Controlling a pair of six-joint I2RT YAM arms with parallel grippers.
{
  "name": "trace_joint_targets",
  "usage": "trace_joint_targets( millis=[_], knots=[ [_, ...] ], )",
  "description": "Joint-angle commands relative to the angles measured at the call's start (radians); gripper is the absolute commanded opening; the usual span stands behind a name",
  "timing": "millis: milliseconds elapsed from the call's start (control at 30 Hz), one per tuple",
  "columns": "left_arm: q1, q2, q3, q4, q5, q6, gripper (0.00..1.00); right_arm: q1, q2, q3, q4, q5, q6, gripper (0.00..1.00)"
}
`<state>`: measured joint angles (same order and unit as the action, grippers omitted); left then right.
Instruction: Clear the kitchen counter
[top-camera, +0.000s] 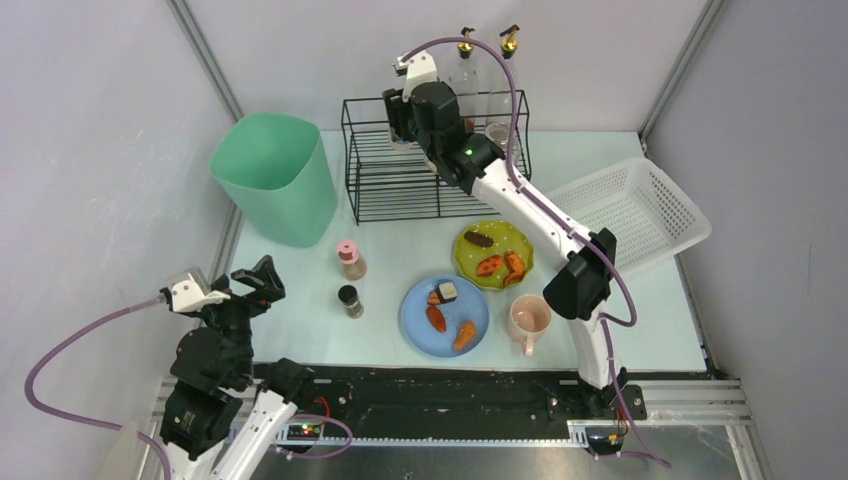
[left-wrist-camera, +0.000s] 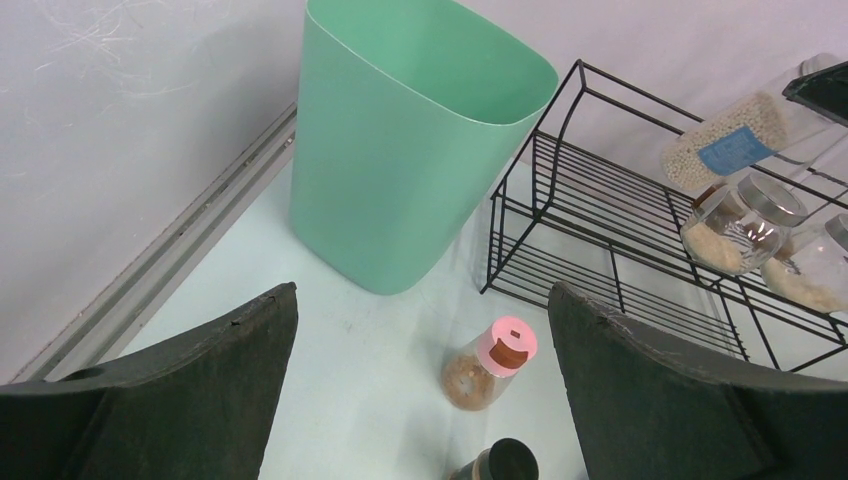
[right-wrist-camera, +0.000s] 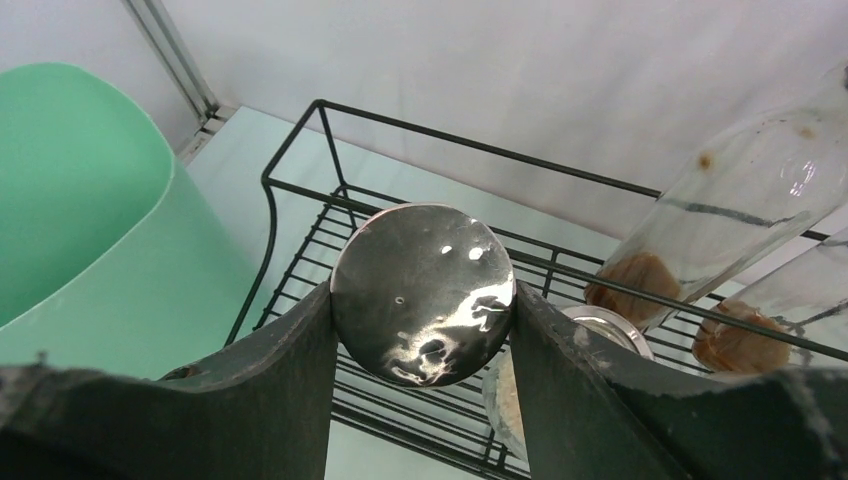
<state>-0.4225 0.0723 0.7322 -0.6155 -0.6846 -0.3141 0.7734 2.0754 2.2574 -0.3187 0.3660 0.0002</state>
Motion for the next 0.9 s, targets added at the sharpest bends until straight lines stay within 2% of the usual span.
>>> trace_joint_targets(
  millis=[0,133,600,867],
  knots=[
    [0.007,0.013,-0.001,0.024,0.0,-0.013,0.98,-0.03,0.026,0.071,0.099,0.004,0.027,0.21],
    [0.008,0.016,-0.001,0.023,-0.001,-0.011,0.98,-0.05,0.069,0.13,0.086,0.01,0.042,0.21],
    [0.008,0.015,-0.001,0.024,-0.003,-0.01,0.98,-0.059,0.114,0.104,0.365,0.094,0.012,0.2],
    [0.008,0.015,-0.002,0.024,-0.001,-0.011,0.98,-0.054,0.154,0.135,0.419,0.123,0.005,0.19]
  ],
)
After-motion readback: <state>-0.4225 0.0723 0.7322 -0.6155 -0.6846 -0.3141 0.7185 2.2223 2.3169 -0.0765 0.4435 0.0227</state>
